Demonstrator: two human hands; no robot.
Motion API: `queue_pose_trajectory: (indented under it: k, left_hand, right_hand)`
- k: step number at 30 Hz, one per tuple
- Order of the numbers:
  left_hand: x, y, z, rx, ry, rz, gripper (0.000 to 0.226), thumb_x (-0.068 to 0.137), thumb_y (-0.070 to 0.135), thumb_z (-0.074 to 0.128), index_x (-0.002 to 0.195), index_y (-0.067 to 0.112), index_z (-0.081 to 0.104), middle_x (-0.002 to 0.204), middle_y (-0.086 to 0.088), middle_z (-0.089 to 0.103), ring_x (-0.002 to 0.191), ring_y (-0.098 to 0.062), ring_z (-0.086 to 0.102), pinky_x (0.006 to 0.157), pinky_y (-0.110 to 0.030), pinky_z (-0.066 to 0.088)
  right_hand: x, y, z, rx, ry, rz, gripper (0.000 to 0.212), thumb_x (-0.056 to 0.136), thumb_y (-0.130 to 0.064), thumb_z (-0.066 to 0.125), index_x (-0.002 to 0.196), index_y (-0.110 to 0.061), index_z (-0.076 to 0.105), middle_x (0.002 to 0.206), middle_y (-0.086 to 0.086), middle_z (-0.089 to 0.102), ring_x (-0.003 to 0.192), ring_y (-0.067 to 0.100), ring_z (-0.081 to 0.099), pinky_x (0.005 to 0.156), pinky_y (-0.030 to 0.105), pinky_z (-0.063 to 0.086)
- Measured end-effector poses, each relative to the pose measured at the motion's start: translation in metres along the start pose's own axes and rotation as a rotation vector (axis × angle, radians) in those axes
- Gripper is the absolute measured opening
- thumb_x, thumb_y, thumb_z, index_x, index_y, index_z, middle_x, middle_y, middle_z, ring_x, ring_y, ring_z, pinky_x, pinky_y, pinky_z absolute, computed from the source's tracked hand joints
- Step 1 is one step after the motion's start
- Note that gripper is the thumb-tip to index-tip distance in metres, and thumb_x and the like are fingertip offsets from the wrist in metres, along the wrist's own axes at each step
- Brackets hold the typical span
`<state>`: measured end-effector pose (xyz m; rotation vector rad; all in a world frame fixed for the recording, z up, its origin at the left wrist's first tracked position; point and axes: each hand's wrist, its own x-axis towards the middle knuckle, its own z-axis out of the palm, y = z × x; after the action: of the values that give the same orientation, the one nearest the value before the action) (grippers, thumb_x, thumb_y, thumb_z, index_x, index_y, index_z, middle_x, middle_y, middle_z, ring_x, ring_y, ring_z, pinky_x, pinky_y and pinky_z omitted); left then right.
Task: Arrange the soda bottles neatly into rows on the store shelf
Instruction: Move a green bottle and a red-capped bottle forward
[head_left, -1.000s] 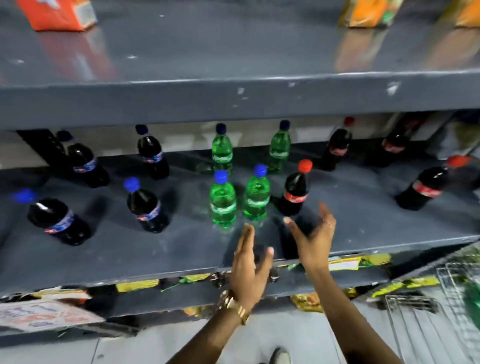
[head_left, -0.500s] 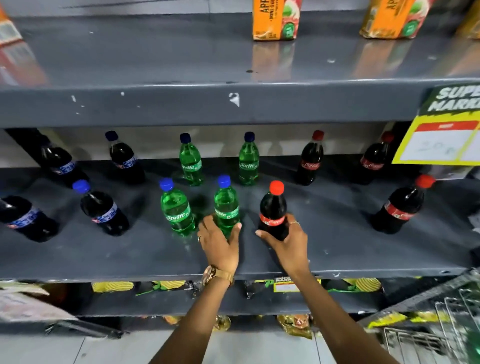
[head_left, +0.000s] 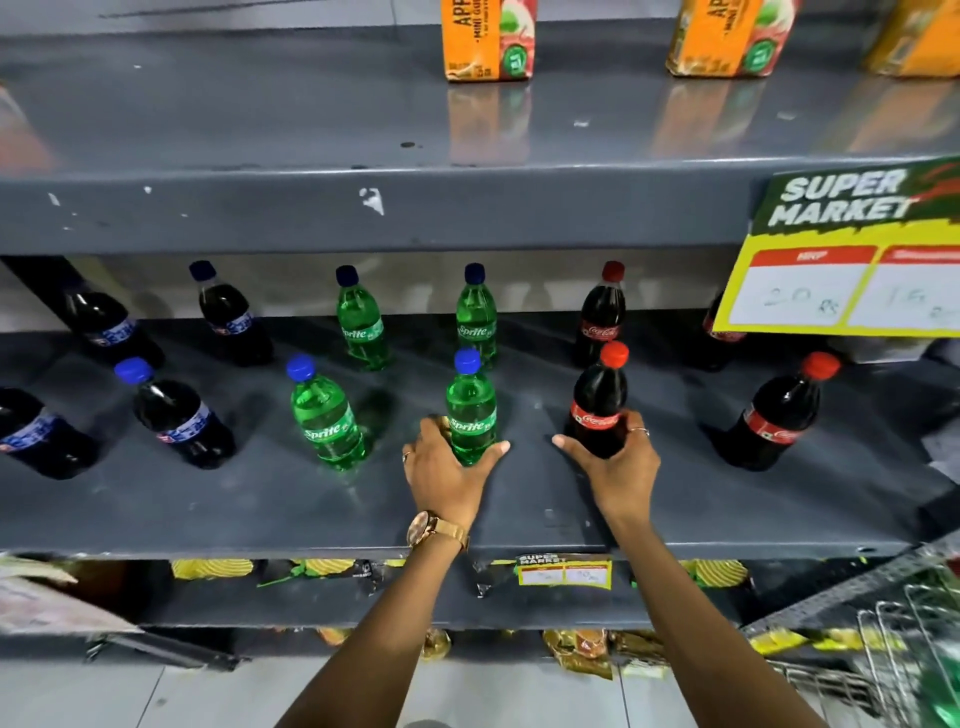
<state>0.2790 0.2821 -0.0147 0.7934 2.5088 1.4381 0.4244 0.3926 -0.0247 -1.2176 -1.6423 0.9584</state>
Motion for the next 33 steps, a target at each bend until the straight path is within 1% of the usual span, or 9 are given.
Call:
queue_pose_trajectory:
  k: [3, 5, 10, 13, 18, 23, 27, 30, 33]
  left_hand:
    - [0.001, -0.003, 0.002, 0.108, -0.018, 0.041, 0.077, 0.056, 0.060, 0.078, 0.104, 0.007, 0.052, 0.106, -0.014, 0.063, 0.101, -0.037, 0.055, 0.096, -0.043, 0.033]
    - [0.000, -0.008, 0.000, 0.106, -0.045, 0.071, 0.076, 0.057, 0.057, 0.079, 0.109, 0.007, 0.054, 0.109, -0.014, 0.062, 0.103, -0.035, 0.053, 0.097, -0.043, 0.034]
    - [-0.003, -0.019, -0.008, -0.038, -0.090, 0.125, 0.048, 0.069, 0.032, 0.080, 0.107, 0.012, 0.059, 0.099, -0.008, 0.070, 0.095, -0.030, 0.057, 0.088, -0.049, 0.048]
    - [-0.003, -0.018, -0.007, -0.037, -0.064, 0.149, 0.041, 0.070, 0.030, 0.079, 0.103, 0.012, 0.062, 0.094, -0.008, 0.070, 0.090, -0.028, 0.057, 0.085, -0.049, 0.049]
    - [-0.001, -0.021, -0.005, -0.047, -0.052, 0.151, 0.046, 0.069, 0.034, 0.080, 0.105, 0.011, 0.063, 0.096, -0.009, 0.071, 0.091, -0.029, 0.059, 0.083, -0.049, 0.050]
    - [-0.001, -0.023, -0.004, -0.050, -0.053, 0.149, 0.047, 0.069, 0.035, 0.080, 0.107, 0.013, 0.063, 0.098, -0.008, 0.071, 0.093, -0.027, 0.057, 0.085, -0.046, 0.050]
    - [0.000, -0.024, -0.004, -0.046, -0.057, 0.157, 0.049, 0.070, 0.037, 0.078, 0.111, 0.014, 0.062, 0.100, -0.008, 0.071, 0.094, -0.026, 0.056, 0.086, -0.045, 0.049]
    - [-0.001, -0.025, -0.004, -0.036, -0.052, 0.167, 0.049, 0.071, 0.037, 0.078, 0.111, 0.015, 0.061, 0.101, -0.008, 0.071, 0.093, -0.026, 0.055, 0.086, -0.043, 0.048]
    - [-0.001, -0.025, -0.004, -0.037, -0.052, 0.169, 0.048, 0.071, 0.037, 0.078, 0.110, 0.014, 0.062, 0.101, -0.008, 0.071, 0.093, -0.026, 0.055, 0.086, -0.042, 0.048]
  right_hand:
    - [-0.003, 0.001, -0.001, -0.016, -0.048, -0.052, 0.070, 0.055, -0.040, 0.088, 0.112, -0.016, 0.057, 0.098, -0.006, 0.062, 0.092, 0.010, 0.057, 0.076, 0.016, 0.041]
    - [-0.005, 0.004, -0.005, 0.004, -0.104, -0.089, 0.072, 0.058, -0.039, 0.087, 0.120, -0.018, 0.056, 0.100, -0.012, 0.061, 0.093, 0.000, 0.055, 0.076, 0.003, 0.039]
    - [-0.006, 0.005, -0.009, 0.020, -0.084, -0.085, 0.057, 0.070, -0.026, 0.083, 0.121, -0.017, 0.059, 0.100, -0.012, 0.062, 0.090, 0.002, 0.057, 0.074, -0.005, 0.036]
    - [-0.008, 0.007, -0.010, 0.029, -0.064, -0.066, 0.051, 0.071, -0.022, 0.082, 0.117, -0.017, 0.061, 0.095, -0.013, 0.063, 0.084, -0.009, 0.056, 0.072, -0.005, 0.037]
    - [-0.008, 0.011, -0.015, 0.023, -0.051, -0.039, 0.047, 0.073, -0.014, 0.079, 0.116, -0.017, 0.060, 0.092, -0.010, 0.064, 0.085, -0.012, 0.056, 0.070, -0.002, 0.040]
    - [-0.008, 0.011, -0.018, 0.004, -0.018, -0.016, 0.043, 0.072, -0.010, 0.076, 0.111, -0.015, 0.060, 0.089, -0.005, 0.063, 0.080, 0.004, 0.058, 0.067, 0.006, 0.038]
    - [-0.009, 0.010, -0.019, 0.006, 0.033, -0.004, 0.040, 0.071, -0.009, 0.074, 0.108, -0.017, 0.059, 0.085, -0.008, 0.060, 0.077, -0.004, 0.054, 0.066, 0.008, 0.037]
    - [-0.008, 0.010, -0.019, 0.009, 0.046, -0.016, 0.039, 0.070, -0.006, 0.071, 0.104, -0.019, 0.056, 0.082, -0.009, 0.059, 0.076, 0.001, 0.055, 0.064, 0.010, 0.037]
    - [-0.008, 0.008, -0.017, -0.032, 0.026, -0.028, 0.047, 0.067, -0.008, 0.073, 0.110, -0.013, 0.055, 0.095, 0.002, 0.059, 0.082, 0.013, 0.054, 0.067, 0.013, 0.040]
